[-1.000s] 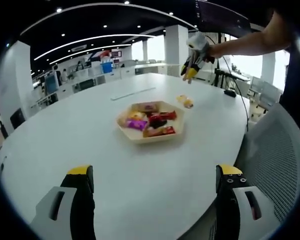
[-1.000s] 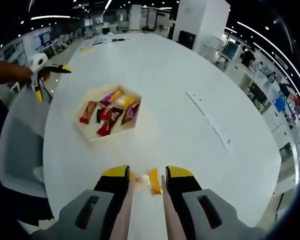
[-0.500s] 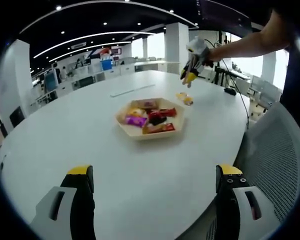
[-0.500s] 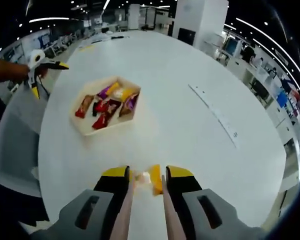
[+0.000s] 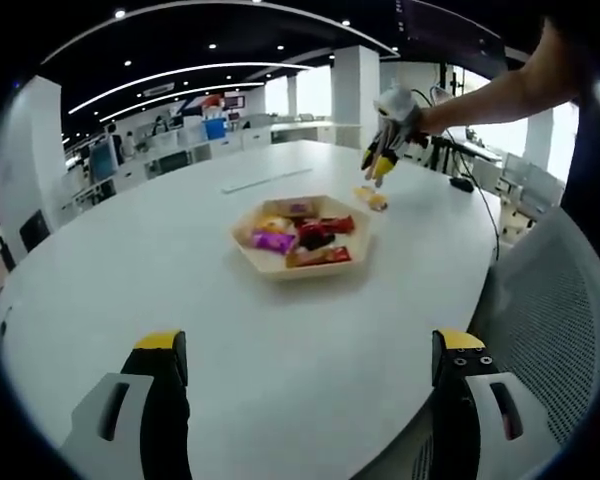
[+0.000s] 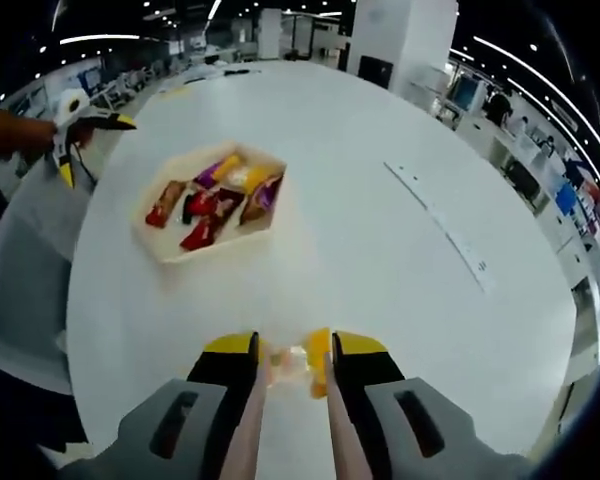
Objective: Place the target food into the container with the food tongs after gripping and lifting it, then release it inside without dropping or visibly crushing the food.
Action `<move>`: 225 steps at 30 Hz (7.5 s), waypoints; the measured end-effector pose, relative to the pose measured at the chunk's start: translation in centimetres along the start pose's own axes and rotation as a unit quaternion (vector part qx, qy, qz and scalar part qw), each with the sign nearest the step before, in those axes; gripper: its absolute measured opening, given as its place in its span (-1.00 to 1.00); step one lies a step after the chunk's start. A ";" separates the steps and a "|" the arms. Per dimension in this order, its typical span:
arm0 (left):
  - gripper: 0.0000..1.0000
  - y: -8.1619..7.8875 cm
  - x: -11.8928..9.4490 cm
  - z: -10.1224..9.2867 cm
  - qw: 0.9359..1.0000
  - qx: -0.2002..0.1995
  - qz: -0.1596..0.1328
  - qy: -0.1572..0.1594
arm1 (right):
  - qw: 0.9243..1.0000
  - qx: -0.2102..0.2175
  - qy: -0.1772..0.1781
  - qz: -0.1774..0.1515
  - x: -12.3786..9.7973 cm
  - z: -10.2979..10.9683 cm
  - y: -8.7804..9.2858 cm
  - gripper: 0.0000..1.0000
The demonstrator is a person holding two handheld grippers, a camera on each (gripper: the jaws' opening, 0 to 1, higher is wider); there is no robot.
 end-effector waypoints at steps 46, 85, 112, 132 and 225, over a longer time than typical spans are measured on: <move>0.98 -0.1 0.0 0.1 1.000 -0.003 -0.001 -0.006 | 0.997 0.044 -0.016 0.059 1.8 -0.2 2.7 -0.56; 0.97 -0.4 -0.1 0.2 1.000 -0.005 -0.010 -0.008 | 0.995 0.082 0.008 0.052 -0.8 -1.0 0.0 -0.76; 0.97 -0.6 -0.2 0.2 1.000 -0.003 -0.014 -0.006 | 0.997 0.058 0.034 0.030 -3.9 -3.3 -4.3 -0.77; 0.98 -0.8 -0.2 0.1 1.000 -0.001 -0.021 -0.004 | 0.999 0.035 0.025 0.016 -3.7 -2.2 -7.6 -0.76; 0.97 -1.8 -0.6 0.4 0.999 -0.002 -0.048 -0.012 | 0.997 -0.037 -0.059 -0.034 -0.2 4.9 -14.4 -0.54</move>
Point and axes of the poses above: the point that each gripper's makers call its tool centre point, and the gripper's own axes: x roughly forward along the fingers, z roughly to its left, y roughly out of its underside, the point moved 3 cm from there along -x, roughly backward along the fingers, and after that the axes turned 9 degrees about -z, right-handed, at the moved point
